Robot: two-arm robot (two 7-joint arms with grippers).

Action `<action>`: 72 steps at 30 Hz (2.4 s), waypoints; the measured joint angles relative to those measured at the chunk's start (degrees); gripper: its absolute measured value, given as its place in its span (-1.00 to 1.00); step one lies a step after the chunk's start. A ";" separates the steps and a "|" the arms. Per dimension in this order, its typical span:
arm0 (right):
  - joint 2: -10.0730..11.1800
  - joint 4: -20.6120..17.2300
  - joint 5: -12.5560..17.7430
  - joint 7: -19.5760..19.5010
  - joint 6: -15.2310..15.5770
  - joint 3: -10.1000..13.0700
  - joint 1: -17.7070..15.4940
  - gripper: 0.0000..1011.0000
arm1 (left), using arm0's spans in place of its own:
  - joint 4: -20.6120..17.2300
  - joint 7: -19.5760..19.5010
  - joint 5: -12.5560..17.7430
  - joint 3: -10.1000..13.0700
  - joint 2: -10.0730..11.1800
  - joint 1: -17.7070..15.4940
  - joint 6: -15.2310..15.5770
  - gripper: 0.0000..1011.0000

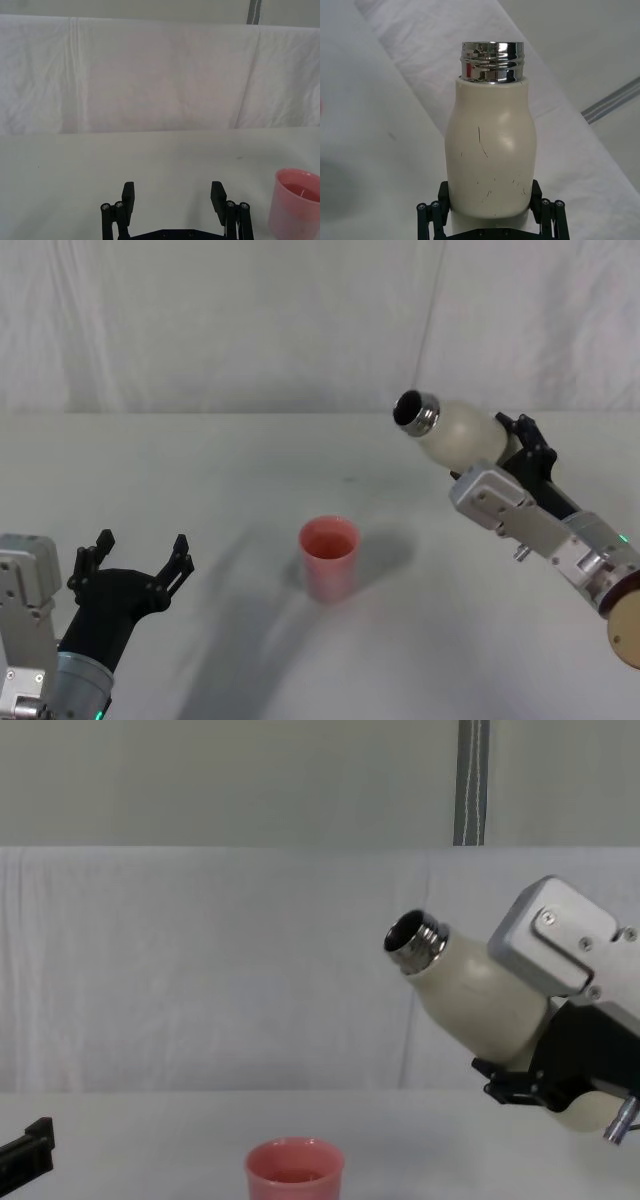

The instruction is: Grasp the thermos with one hand and pour water into the cup lid.

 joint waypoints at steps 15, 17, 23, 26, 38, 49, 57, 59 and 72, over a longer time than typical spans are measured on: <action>0.13 1.34 -4.87 0.65 0.66 -3.29 1.34 0.90 | 0.00 0.01 0.00 0.00 0.00 0.00 0.00 0.98; 0.28 1.36 -5.57 0.73 0.97 -3.64 1.48 0.90 | 0.00 0.00 0.00 0.00 0.00 0.00 0.00 0.98; 0.82 1.36 -7.74 0.96 1.86 -4.63 1.66 0.90 | 0.00 0.00 0.00 0.00 0.00 0.00 0.00 0.98; 1.02 1.46 -8.62 0.99 2.08 -5.01 1.77 0.90 | 0.00 0.00 0.00 0.00 0.00 0.00 0.00 0.98; 1.41 1.70 -11.42 0.67 2.80 -6.12 1.83 0.90 | 0.00 0.00 0.00 0.00 0.00 0.00 0.00 0.98; 2.14 1.61 -15.76 0.54 3.95 -8.15 2.27 0.90 | 0.00 0.00 0.00 0.00 0.00 0.00 0.00 0.98; 1.86 1.57 -16.66 0.93 4.03 -9.18 2.27 0.90 | 0.00 0.01 0.00 0.00 0.00 0.00 0.00 0.98; 1.75 1.57 -16.84 1.04 4.03 -9.40 2.25 0.90 | 0.00 0.00 0.00 0.00 0.00 0.00 0.00 0.98; 1.84 1.77 -19.44 0.90 4.58 -10.81 2.57 0.90 | 0.00 0.00 0.00 0.00 0.00 0.00 0.00 0.98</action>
